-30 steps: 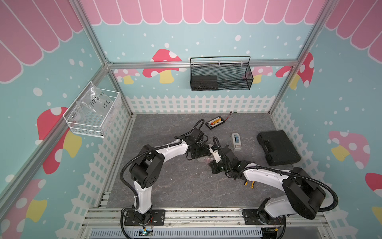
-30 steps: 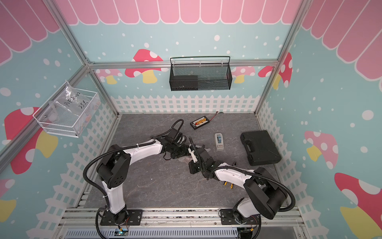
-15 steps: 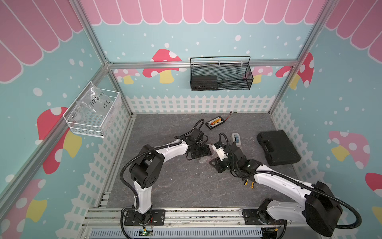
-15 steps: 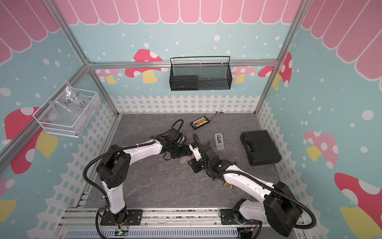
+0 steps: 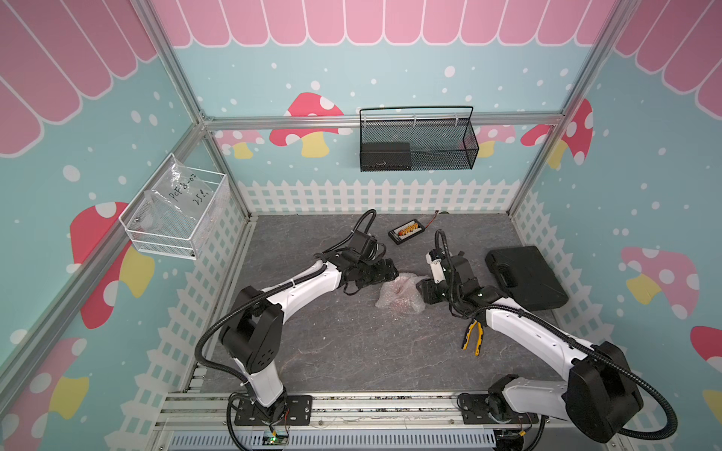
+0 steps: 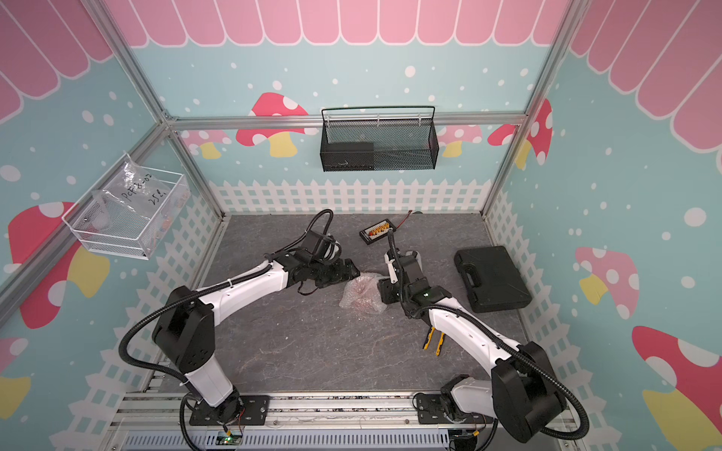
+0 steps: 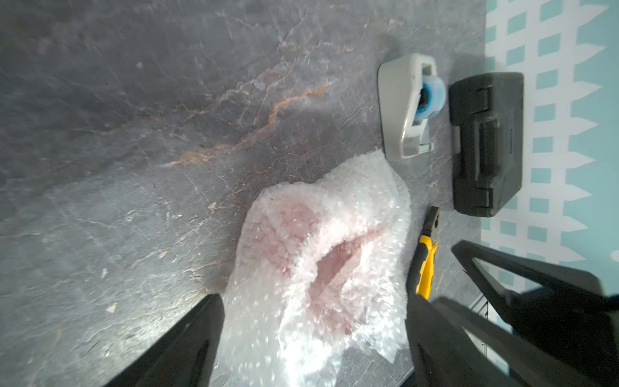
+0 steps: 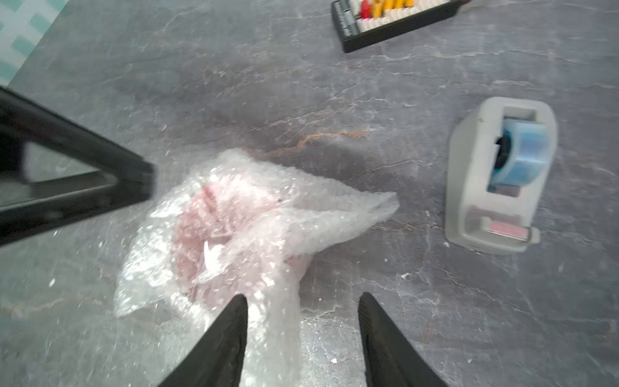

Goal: Wrap mugs in bubble wrap
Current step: Stick the tape on the bubble wrap.

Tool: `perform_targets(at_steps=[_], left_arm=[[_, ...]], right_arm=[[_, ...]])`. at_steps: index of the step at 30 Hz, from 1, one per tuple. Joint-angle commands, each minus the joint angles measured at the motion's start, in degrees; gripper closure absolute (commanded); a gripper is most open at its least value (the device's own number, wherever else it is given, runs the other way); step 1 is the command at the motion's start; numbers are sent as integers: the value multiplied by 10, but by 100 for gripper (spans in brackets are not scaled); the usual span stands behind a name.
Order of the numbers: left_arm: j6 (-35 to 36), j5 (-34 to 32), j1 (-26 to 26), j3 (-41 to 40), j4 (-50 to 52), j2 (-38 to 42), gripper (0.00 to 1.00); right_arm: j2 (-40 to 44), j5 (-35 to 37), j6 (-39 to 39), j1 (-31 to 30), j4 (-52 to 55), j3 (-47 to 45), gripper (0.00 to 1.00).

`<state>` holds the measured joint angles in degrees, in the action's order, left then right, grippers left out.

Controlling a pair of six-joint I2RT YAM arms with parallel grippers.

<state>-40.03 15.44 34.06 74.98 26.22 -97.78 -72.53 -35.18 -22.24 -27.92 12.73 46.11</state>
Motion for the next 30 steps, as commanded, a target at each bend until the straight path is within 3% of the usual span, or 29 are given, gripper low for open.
perform_targets(at_steps=[1, 6, 9, 15, 23, 30], left_arm=[[14, -72, -28, -30, 6, 73, 5], [37, -141, -76, -109, -15, 180, 1], [41, -170, -116, -165, -24, 231, 1], [20, -178, -188, -263, -59, 302, 1], [20, -202, -193, -289, -77, 297, 1], [27, -223, -193, -280, -69, 297, 1]], right_arm=[[10, 76, 19, 14, 8, 24, 38], [-26, 11, 15, 8, -18, 36, 34], [-51, 15, 18, -5, -19, 46, 28], [-99, 53, 17, -39, -14, 67, 27], [-152, 93, 20, -75, 14, 100, 27], [-78, 173, 41, -71, 86, 134, 26]])
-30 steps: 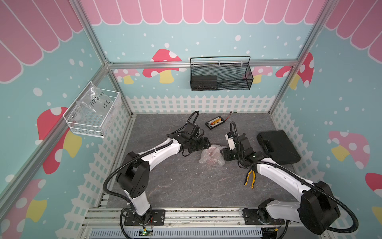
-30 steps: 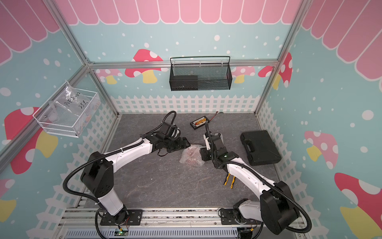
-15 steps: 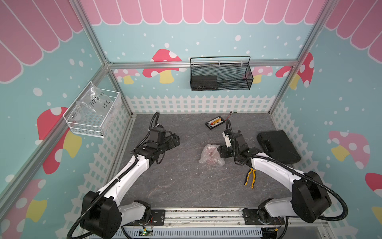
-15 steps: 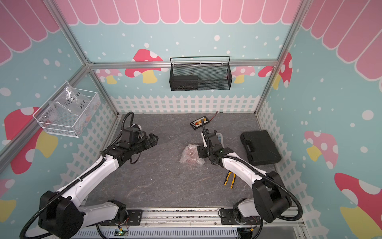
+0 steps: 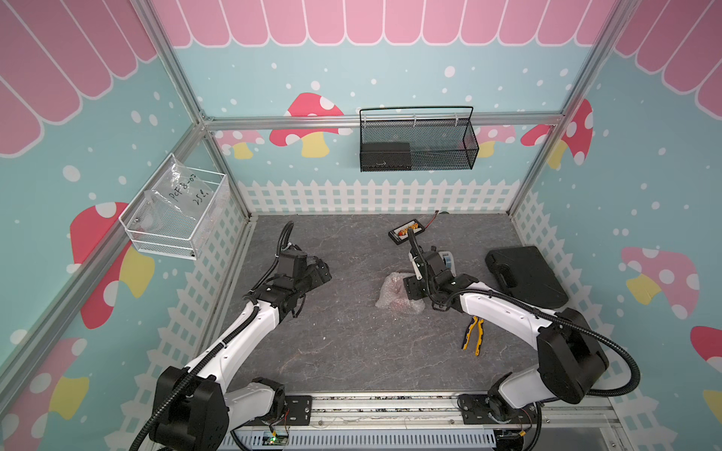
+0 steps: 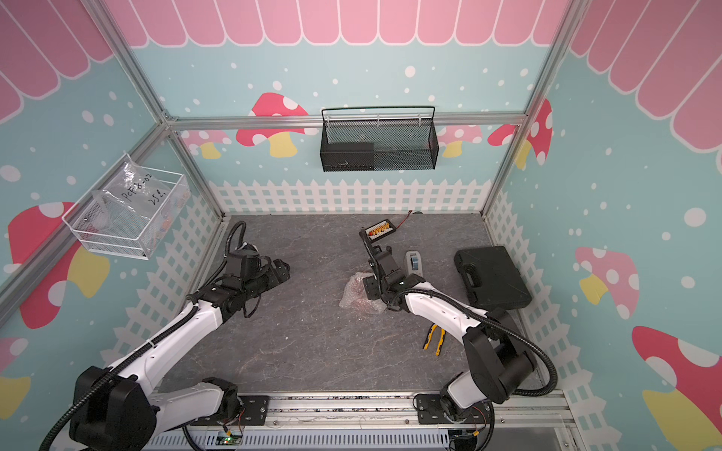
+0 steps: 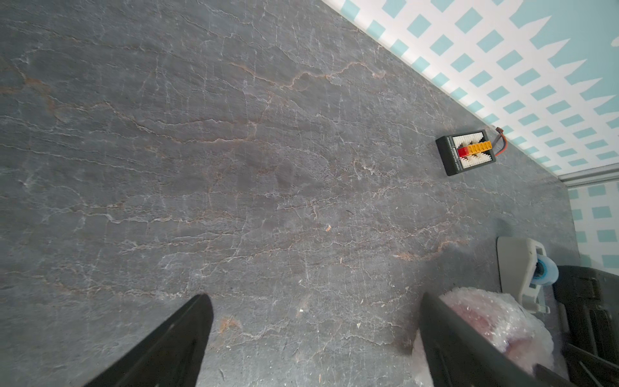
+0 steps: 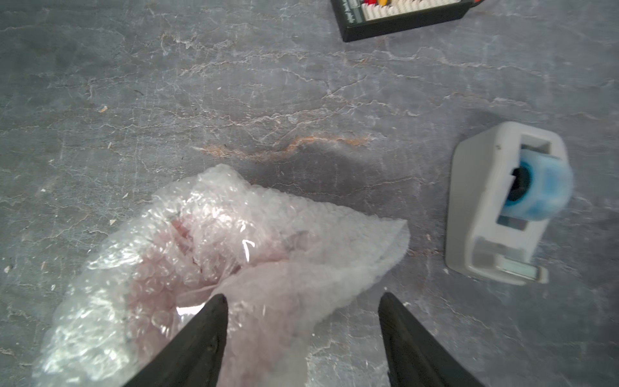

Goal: Wrap mugs in bubble wrap
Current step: Stick the tape on the bubble wrap, then reset both arms

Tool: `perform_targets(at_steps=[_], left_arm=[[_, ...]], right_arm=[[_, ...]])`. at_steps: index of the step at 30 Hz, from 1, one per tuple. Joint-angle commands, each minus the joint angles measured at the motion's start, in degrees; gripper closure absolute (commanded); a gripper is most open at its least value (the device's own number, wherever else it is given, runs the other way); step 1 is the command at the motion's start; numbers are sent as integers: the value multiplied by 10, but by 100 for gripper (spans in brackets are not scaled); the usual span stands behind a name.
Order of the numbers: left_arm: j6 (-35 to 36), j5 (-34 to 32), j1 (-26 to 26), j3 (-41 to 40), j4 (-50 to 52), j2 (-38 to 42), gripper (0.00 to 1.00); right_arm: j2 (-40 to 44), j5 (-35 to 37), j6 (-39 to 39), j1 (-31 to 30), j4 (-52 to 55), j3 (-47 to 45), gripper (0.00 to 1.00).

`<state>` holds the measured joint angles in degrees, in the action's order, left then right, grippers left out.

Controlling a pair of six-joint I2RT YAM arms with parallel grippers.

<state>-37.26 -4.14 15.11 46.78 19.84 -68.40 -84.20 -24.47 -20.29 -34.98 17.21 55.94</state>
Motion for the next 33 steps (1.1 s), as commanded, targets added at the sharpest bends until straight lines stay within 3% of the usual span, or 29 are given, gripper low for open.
perform_targets(at_steps=[1, 7, 14, 17, 24, 30, 31, 33], left_arm=[[0, -30, -3, 2, -4, 5, 1], [9, -92, -5, 0, -19, 10, 1], [110, -306, -25, -88, -157, 49, 0], [160, -333, -44, -136, -239, 57, 1], [291, -326, -56, -236, -472, 1, 1], [354, -198, -61, -268, -602, -63, 1], [357, -179, -61, -282, -652, -72, 1], [371, -154, -62, -282, -652, -72, 1]], right_arm=[[48, 70, 26, 1, 51, 41, 25], [125, 135, 49, 55, 49, 11, 23], [279, 393, 67, 171, -130, -155, 1], [299, 405, 62, 236, -218, -224, 1], [240, 415, 96, 302, -470, -362, 0], [160, 408, 154, 323, -747, -475, 1], [144, 403, 160, 326, -776, -479, 0], [126, 384, 170, 329, -807, -478, 0]])
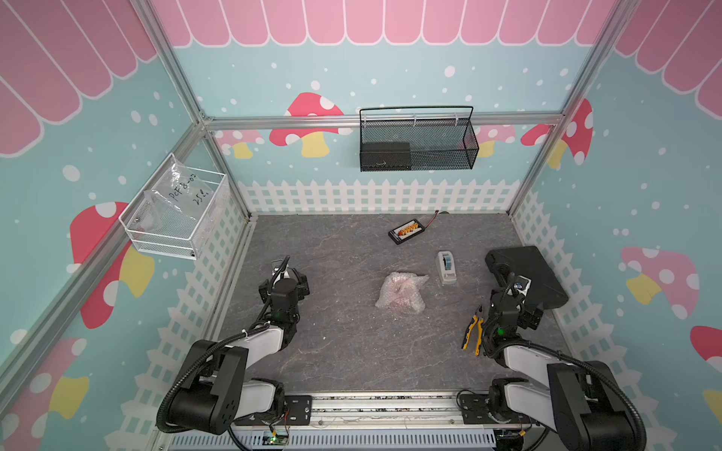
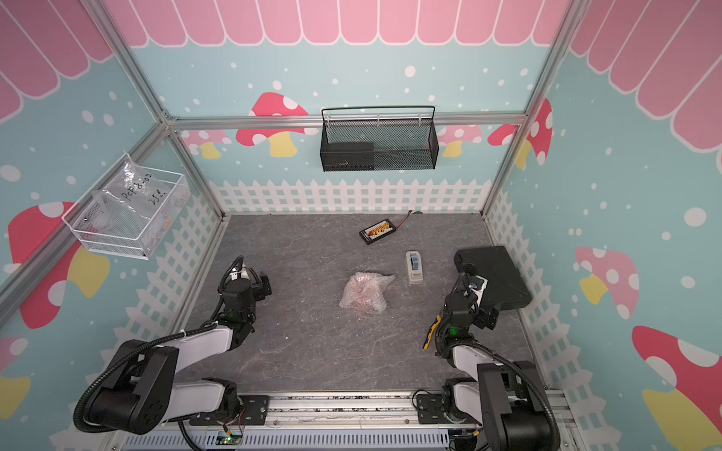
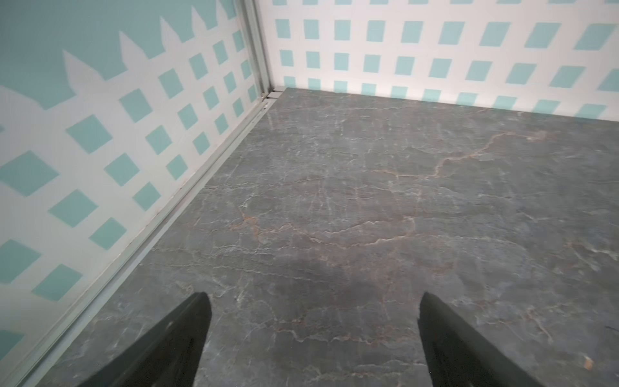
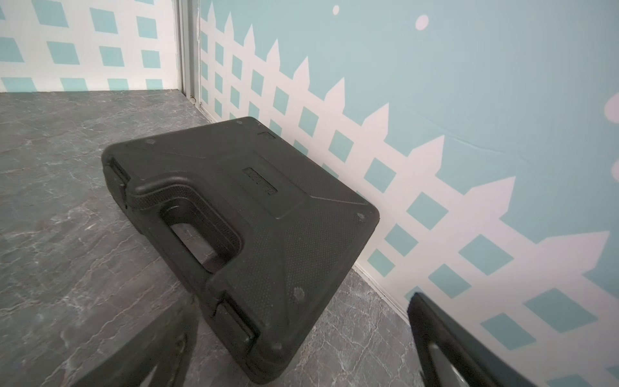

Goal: Wrap mugs in bubble wrap
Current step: Reset both arms

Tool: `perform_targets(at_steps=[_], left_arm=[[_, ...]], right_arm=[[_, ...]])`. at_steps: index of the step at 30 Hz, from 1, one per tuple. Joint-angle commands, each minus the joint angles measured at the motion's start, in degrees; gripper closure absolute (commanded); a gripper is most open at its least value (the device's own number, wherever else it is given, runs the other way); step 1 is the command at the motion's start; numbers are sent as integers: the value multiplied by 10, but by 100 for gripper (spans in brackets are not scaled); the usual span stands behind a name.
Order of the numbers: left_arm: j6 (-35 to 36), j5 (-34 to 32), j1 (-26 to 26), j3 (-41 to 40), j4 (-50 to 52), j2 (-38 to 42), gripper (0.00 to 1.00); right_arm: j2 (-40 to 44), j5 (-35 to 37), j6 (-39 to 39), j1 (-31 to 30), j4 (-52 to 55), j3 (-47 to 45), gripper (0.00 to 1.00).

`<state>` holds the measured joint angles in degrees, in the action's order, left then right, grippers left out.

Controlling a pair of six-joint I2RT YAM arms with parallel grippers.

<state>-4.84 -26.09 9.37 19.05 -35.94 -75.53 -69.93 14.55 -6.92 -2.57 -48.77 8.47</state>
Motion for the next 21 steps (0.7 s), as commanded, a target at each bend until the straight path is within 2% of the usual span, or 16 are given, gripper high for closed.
perform_targets(at_steps=[1, 3, 4, 6, 7, 8, 10, 11, 12, 13, 14, 15, 16, 18, 21], left_arm=[[56, 74, -6, -4, -98, -4, 1], [77, 118, -7, -16, -141, -24, 1], [83, 125, -10, -33, -204, -52, 1], [86, 165, -27, -58, -351, -141, 1], [85, 154, -29, -67, -409, -166, 0], [66, 166, -38, -69, -367, -139, 0], [73, 230, -53, -15, -217, -111, 0], [57, 207, -64, 19, -179, -127, 0], [30, 201, -80, 44, -130, -130, 0], [18, 227, -95, 49, -105, -120, 1], [20, 223, -95, 45, -126, -126, 1], [21, 221, -94, 40, -142, -130, 1], [21, 223, -94, 45, -112, -120, 1], [20, 221, -94, 37, -146, -128, 1], [21, 222, -94, 39, -136, -125, 1]], right_arm=[[-37, -14, 46, 5, -208, -13, 0], [-89, -44, 67, 10, -305, -27, 0], [-121, -50, 65, 12, -311, -21, 0], [-197, -73, 84, 12, -413, -24, 0], [-178, -83, 79, 13, -365, -19, 0], [-156, -93, 69, 20, -296, -2, 0], [-185, -121, 75, 27, -323, 8, 0], [-170, -132, 74, 29, -227, 37, 0], [-176, -144, 70, 36, -234, 49, 0], [-184, -163, 66, 45, -271, 37, 0], [-173, -162, 66, 46, -233, 46, 0], [-177, -163, 67, 46, -236, 44, 0], [-184, -164, 66, 46, -262, 40, 0], [-178, -162, 66, 46, -238, 44, 0], [-177, -163, 67, 46, -240, 44, 0]])
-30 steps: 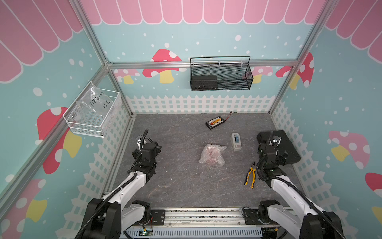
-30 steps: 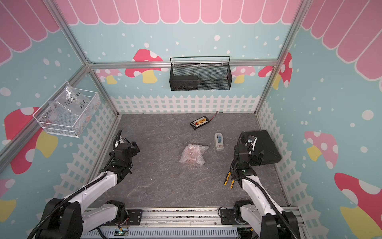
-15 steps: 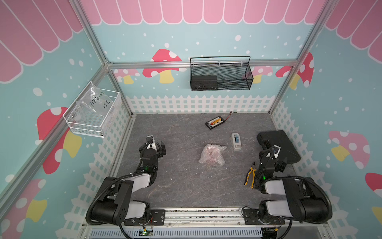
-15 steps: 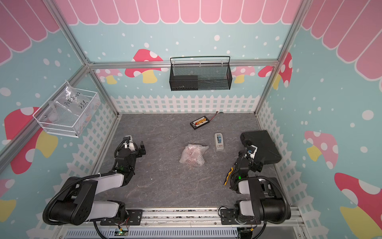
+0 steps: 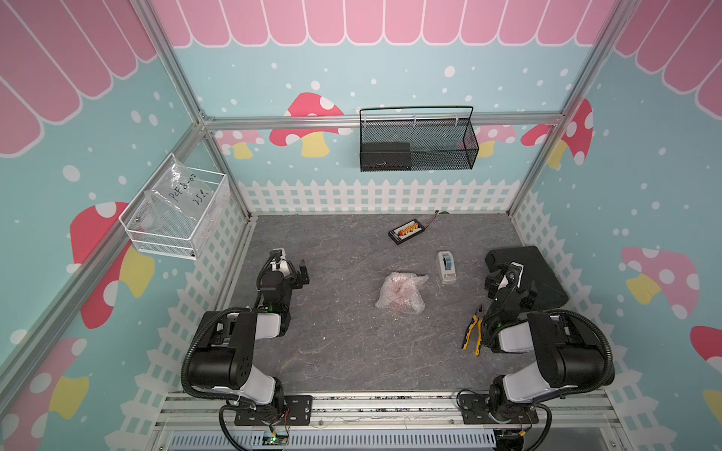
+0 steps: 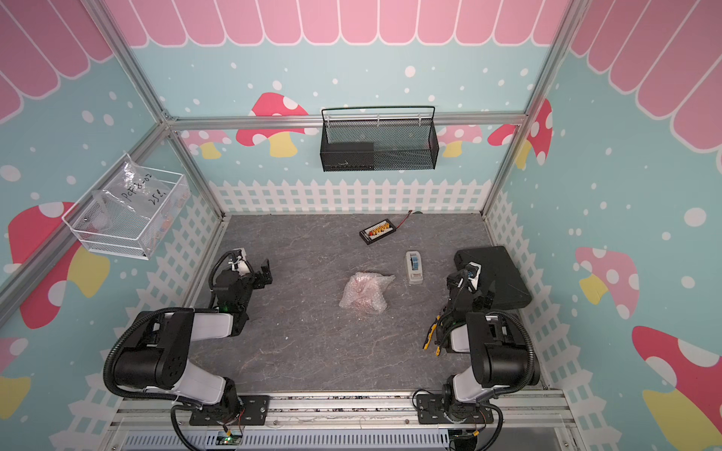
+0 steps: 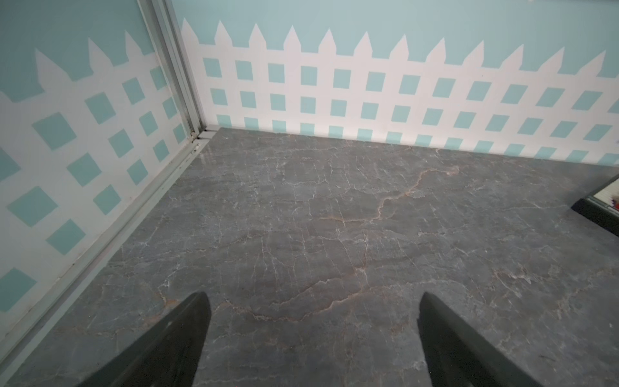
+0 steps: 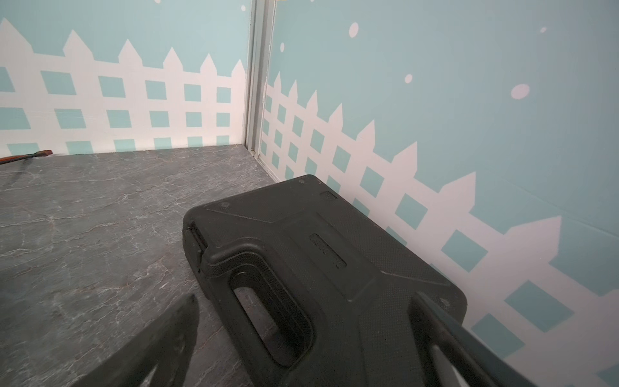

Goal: Wrap mugs in bubble wrap
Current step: Reset both arms

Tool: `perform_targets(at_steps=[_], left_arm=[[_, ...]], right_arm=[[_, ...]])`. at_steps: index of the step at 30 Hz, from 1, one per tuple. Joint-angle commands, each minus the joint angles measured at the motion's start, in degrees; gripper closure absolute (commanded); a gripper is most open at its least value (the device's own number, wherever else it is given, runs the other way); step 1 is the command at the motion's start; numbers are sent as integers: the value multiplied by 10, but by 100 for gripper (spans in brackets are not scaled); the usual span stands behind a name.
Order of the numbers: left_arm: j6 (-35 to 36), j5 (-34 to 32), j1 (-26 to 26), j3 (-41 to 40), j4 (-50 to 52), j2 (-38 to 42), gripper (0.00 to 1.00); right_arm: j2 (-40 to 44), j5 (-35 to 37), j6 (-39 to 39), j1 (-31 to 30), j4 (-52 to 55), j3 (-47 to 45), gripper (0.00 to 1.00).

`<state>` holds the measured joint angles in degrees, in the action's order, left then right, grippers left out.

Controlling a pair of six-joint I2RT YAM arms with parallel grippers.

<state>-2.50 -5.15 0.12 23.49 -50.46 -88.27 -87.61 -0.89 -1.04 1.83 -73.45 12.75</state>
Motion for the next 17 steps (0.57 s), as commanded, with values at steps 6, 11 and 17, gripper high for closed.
perform_targets(at_steps=[6, 11, 17], left_arm=[[-1, 11, 1, -2, 20, 4, 1], [0, 9, 1, 2, 19, -2, 1], [-1, 8, 2, -2, 15, 0, 1]], right_arm=[[-4, -9, 8, 2, -1, 0, 0], [-3, -9, 8, 2, -1, 0, 0], [-2, -9, 8, 2, -2, -1, 0]])
